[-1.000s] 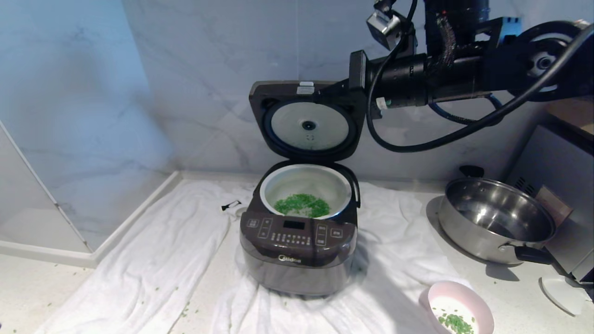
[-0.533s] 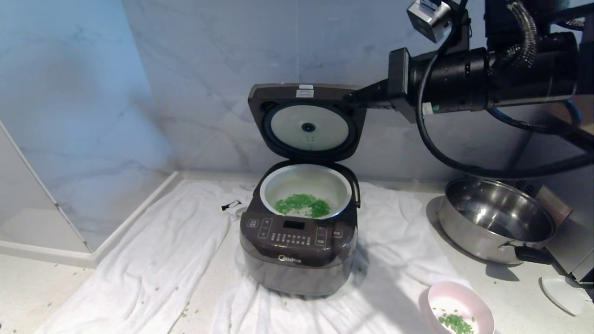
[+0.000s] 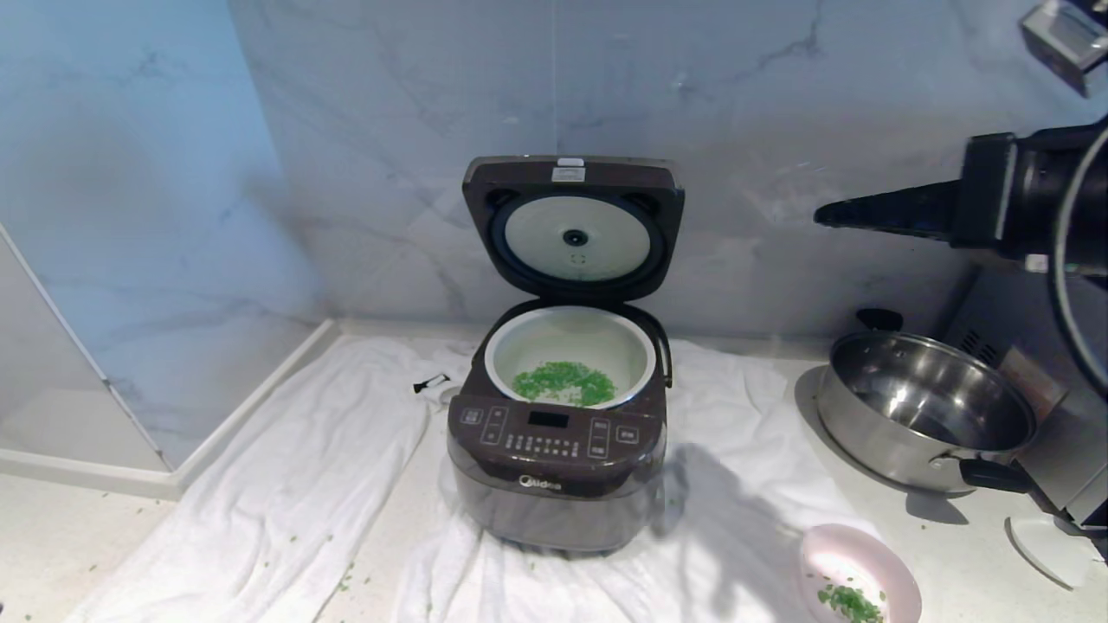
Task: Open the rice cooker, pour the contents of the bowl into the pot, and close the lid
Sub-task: Pick up the bowl on the table
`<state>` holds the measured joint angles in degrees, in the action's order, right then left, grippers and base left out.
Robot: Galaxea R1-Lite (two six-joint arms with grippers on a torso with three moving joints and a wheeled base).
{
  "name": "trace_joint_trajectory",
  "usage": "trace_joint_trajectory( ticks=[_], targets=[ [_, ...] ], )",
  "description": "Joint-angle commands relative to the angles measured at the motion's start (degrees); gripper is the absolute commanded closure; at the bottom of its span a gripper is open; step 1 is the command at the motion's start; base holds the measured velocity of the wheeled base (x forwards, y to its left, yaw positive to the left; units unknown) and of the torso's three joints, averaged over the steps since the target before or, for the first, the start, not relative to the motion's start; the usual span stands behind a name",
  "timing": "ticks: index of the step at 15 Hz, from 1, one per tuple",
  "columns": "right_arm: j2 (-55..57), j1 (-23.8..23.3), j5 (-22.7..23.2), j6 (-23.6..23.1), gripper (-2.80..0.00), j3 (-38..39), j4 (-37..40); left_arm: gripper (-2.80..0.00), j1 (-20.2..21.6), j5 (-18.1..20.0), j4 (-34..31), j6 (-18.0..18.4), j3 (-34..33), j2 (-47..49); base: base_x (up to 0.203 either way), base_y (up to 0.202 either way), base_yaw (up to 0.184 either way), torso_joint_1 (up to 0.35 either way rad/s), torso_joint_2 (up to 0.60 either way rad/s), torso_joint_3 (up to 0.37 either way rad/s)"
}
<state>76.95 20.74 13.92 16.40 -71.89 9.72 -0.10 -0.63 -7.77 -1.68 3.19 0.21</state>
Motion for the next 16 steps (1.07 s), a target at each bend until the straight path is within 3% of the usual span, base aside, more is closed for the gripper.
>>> trace_joint_trajectory(
  ticks=[1, 6, 13, 16],
  targets=[
    [-8.5, -5.9, -0.1, -0.6, 0.00, 3.9, 0.2, 0.00, 0.0, -0.1, -0.1, 0.0, 0.0, 0.0, 0.000, 0.000, 0.000, 0.000, 0.00, 0.000],
    [-21.7, -16.1, -1.4, -5.7, 0.00, 14.3, 0.3, 0.00, 0.0, -0.1, -0.1, 0.0, 0.0, 0.1, 0.000, 0.000, 0.000, 0.000, 0.00, 0.000],
    [-37.9, -17.5, -16.9, -10.2, 0.00, 24.2, 0.7, 0.00, 0.0, -0.1, -0.1, 0.0, 0.1, 0.1, 0.000, 0.000, 0.000, 0.000, 0.00, 0.000],
    [-44.6, -17.5, -19.8, -12.5, 0.00, 26.9, 3.1, 0.00, 0.0, 0.0, -0.1, -0.1, 0.0, 0.1, 0.000, 0.000, 0.000, 0.000, 0.00, 0.000]
  ],
)
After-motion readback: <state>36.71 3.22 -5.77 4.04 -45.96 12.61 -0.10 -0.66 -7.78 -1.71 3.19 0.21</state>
